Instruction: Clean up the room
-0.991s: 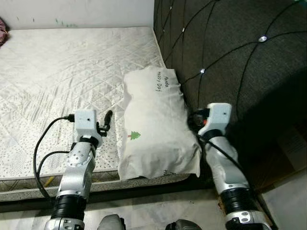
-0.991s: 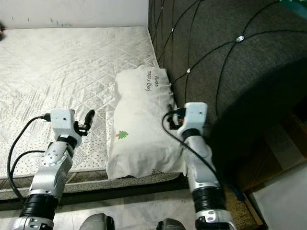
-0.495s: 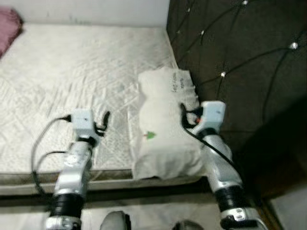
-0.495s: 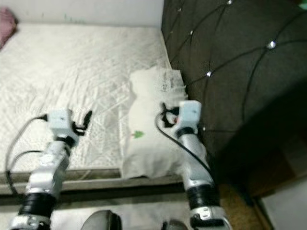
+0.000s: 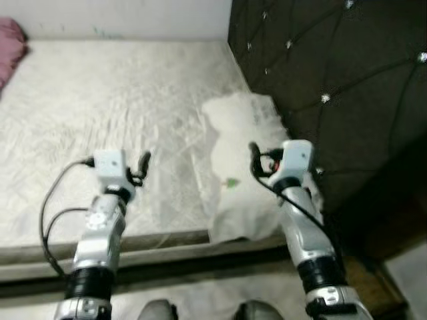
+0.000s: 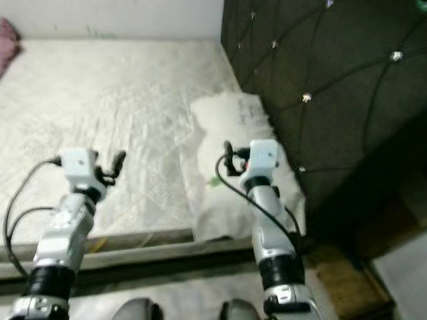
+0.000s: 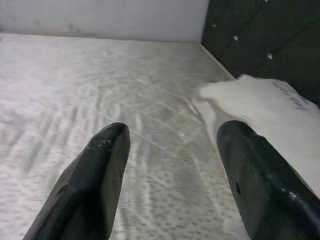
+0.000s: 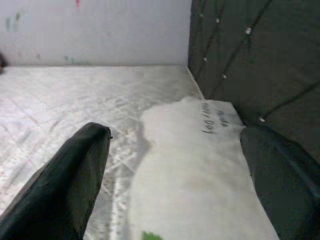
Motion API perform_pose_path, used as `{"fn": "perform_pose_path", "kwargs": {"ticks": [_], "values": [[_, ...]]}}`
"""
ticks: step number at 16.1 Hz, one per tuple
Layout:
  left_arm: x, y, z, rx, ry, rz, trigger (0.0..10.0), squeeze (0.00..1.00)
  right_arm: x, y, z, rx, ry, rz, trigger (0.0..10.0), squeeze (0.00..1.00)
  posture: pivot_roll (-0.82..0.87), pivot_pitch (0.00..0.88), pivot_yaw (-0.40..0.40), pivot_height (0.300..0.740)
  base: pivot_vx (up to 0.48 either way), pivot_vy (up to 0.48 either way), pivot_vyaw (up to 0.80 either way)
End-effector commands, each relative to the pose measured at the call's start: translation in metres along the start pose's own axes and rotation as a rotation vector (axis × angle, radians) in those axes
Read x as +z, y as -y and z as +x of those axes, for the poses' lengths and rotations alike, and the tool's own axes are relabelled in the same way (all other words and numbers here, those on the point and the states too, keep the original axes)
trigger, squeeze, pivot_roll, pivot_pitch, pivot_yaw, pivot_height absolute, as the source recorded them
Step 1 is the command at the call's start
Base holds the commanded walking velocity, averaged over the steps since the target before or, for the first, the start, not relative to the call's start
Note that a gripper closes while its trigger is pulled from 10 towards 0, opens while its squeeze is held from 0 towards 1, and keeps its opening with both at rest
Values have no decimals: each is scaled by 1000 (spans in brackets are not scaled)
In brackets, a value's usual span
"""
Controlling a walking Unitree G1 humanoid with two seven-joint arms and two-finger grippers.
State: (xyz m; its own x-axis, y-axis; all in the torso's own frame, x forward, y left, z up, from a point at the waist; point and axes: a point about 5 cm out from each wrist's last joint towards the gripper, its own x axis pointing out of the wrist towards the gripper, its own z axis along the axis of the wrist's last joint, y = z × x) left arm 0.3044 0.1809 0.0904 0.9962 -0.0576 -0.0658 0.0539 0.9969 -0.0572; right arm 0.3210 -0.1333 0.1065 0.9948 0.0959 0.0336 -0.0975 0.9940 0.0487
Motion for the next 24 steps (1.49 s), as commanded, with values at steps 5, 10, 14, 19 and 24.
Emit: {"fn": "perform_pose_path", "kwargs": {"ticks": [5,10,14,19,24], "values": [[0,12,1,-46,3,-27,10000,0,-6,13,-3,-31,-38,3,10000,0,32,44,-28,740,0,465,0],[0,13,2,-45,2,-33,10000,0,-5,13,-3,-23,-34,18,10000,0,31,45,-29,740,0,435,0],[0,13,2,-47,1,-38,10000,0,-6,13,-3,-22,-38,19,10000,0,31,46,-28,740,0,435,0],[0,14,2,-47,-1,-44,10000,0,-7,13,-3,-24,-45,16,10000,0,31,46,-28,740,0,436,0],[0,14,3,-44,-3,-42,10000,0,-7,13,-3,-27,-48,9,10000,0,29,49,-29,740,0,437,0]]}}
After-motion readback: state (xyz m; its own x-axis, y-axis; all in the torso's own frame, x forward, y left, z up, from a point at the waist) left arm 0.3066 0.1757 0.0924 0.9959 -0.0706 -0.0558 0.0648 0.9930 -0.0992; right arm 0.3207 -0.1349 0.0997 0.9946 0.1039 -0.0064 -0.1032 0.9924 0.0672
